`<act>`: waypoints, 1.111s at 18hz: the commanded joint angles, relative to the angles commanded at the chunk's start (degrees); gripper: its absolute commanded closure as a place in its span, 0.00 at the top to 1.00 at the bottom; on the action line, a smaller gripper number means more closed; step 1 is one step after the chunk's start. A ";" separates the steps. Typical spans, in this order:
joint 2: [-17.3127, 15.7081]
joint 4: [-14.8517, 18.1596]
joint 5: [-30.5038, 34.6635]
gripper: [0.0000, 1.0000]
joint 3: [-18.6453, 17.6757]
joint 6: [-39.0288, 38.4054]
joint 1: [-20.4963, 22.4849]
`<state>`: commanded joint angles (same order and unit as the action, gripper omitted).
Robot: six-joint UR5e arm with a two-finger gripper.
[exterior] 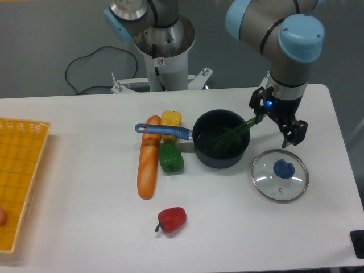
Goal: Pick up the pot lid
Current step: 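Move the open gripper from the pot rim over the glass lid's blue knob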
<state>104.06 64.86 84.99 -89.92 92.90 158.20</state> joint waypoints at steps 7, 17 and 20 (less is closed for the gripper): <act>0.70 -0.61 -3.69 1.00 1.59 0.08 -0.26; 0.88 -0.09 -4.22 1.00 2.03 -0.09 3.68; 2.63 1.31 -3.43 1.00 1.50 -0.79 4.39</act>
<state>106.69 66.17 81.56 -88.42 92.11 162.60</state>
